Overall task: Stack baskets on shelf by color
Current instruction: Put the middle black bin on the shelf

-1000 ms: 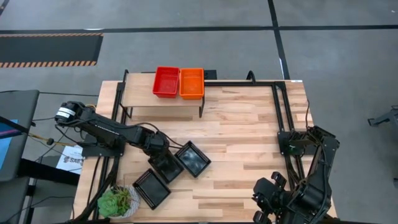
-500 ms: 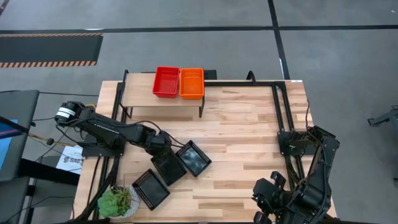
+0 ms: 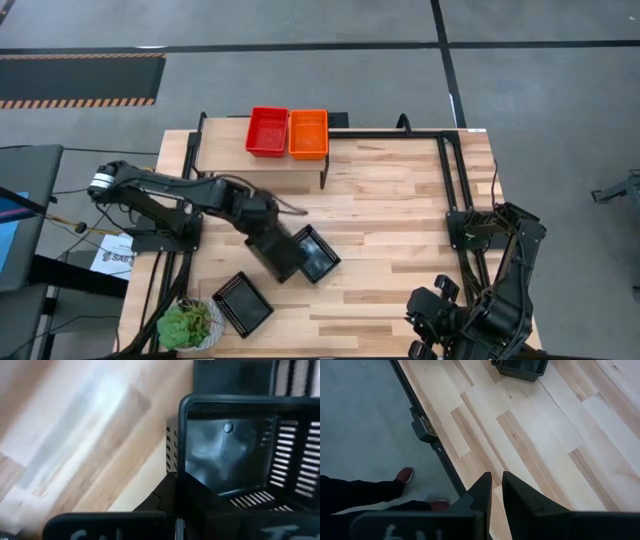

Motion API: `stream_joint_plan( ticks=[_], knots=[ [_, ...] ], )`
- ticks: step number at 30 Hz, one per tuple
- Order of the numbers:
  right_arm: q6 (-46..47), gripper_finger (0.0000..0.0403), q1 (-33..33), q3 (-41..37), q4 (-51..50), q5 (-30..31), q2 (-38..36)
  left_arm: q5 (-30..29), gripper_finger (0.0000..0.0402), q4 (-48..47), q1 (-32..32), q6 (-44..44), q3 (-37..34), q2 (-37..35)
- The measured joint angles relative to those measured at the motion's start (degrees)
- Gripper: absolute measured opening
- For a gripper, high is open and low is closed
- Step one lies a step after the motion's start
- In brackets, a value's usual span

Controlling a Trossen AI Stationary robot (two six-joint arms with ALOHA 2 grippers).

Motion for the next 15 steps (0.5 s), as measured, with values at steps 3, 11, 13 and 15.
stream_joint_plan(
  ticks=[3, 11, 13, 15],
  knots=[
    [-0.07, 0.0069, 0.0, 0.0, 0.02, 0.04, 0.0, -5.97, 0.0, -1.39, 0.3, -7.93, 6.1, -0.93],
    [-0.19, 0.0069, 0.0, 0.0, 0.01, 2.5, 0.02, -23.99, 0.0007, -1.26, 1.6, -37.34, 19.63, -4.93],
    [-0.8, 0.0069, -0.09, 0.0, 0.0, 3.19, 0.02, -31.3, 0.0007, -1.17, 1.7, -44.43, 21.58, -6.38],
    [-1.28, 0.0069, -0.4, 0.0, 0.0, 3.3, 0.02, -39.62, 0.0008, -1.14, 1.71, -49.74, 22.78, -7.71]
  ],
)
